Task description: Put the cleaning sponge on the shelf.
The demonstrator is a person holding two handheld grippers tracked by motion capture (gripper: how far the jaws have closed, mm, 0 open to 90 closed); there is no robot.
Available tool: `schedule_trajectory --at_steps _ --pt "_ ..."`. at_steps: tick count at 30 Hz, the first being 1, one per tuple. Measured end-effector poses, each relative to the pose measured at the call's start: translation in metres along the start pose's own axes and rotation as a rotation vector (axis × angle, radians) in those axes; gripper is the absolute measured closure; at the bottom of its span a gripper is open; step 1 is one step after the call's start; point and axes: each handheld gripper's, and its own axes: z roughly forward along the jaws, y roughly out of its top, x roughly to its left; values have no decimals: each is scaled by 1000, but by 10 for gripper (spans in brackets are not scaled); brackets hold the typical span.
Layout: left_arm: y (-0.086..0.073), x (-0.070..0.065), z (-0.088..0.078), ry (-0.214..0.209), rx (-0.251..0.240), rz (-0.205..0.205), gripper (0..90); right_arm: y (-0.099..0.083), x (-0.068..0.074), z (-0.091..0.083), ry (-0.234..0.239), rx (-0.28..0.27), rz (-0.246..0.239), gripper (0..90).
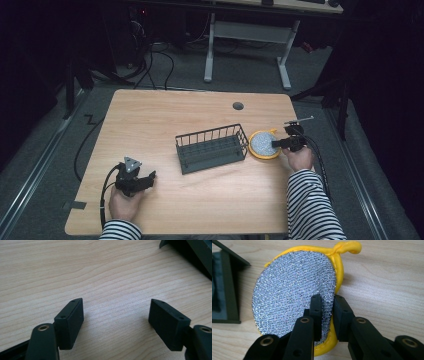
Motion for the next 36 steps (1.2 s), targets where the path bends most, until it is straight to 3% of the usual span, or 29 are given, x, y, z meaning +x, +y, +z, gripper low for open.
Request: schedule_trajectory --at_steps 4,19,28,36 --pt "0 0 0 0 1 0 289 0 4 -9 17 -30 -15 793" --pt "0 0 0 3 2 1 273 -5 13 -59 12 -124 -106 792" --pt "0 0 0 2 2 0 273 -10 21 -81 -3 -164 -159 791" --pt "0 0 0 -2 0 1 283 -10 28 -92 41 -211 -176 791"
